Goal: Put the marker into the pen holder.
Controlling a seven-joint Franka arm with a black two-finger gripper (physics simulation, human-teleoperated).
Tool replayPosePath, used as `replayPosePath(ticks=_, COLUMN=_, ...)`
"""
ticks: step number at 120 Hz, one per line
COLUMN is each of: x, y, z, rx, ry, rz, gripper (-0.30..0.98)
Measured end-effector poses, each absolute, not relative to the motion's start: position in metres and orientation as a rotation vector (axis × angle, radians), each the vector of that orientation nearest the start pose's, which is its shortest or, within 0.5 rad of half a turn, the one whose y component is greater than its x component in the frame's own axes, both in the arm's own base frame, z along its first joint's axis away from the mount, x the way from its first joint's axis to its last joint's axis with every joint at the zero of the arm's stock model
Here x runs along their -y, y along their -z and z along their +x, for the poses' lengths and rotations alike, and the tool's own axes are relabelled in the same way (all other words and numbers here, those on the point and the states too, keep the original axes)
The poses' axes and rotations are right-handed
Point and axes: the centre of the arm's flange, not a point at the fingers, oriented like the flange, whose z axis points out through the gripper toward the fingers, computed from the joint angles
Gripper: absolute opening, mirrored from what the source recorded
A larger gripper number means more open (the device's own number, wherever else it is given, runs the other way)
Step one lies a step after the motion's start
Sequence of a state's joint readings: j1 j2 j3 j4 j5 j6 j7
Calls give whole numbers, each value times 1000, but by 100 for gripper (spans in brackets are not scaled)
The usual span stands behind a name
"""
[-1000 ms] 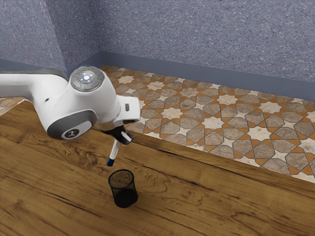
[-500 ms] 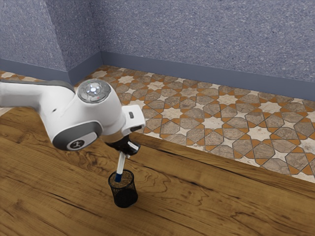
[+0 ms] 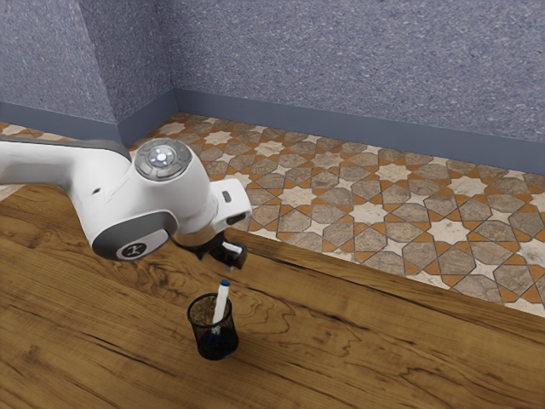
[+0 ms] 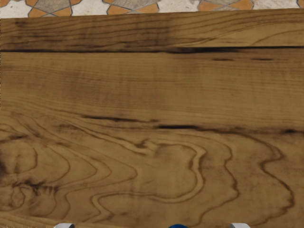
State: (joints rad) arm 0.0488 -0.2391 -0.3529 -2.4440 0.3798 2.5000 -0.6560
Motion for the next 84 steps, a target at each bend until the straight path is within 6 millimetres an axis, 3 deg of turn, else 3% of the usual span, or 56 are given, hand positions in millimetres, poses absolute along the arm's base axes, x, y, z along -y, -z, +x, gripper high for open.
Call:
replayPosePath(ticks=8, x=142, y=-419, z=462, rx=139, ry=590, rz=-2893, gripper=49)
replayPosePath(ticks=12, x=129, y=-431, z=478, rx=200, ry=609, rz=-2894, gripper=52)
replayPosePath(ticks=20, x=107, y=-469, z=517, rx=330, ry=639, rz=-2908, gripper=56)
replayPosePath(ticks=29, x=80, y=-525, z=554, rx=496, ry=629, rz=-2943, gripper=60)
replayPosePath(ticks=37, x=58, y=-567, z=566, rx=565, ry=587, rz=-2957, gripper=62)
replayPosePath(ticks=50, x=30, y=-611, z=580, rx=590, ry=481, rz=-2977, gripper=65)
replayPosePath(ticks=64, x=5, y=-632, z=580, rx=592, ry=349, rz=-2997, gripper=66)
replayPosePath(ticks=84, x=-23, y=-625, z=578, rx=571, ry=175, rz=-3010, gripper=67)
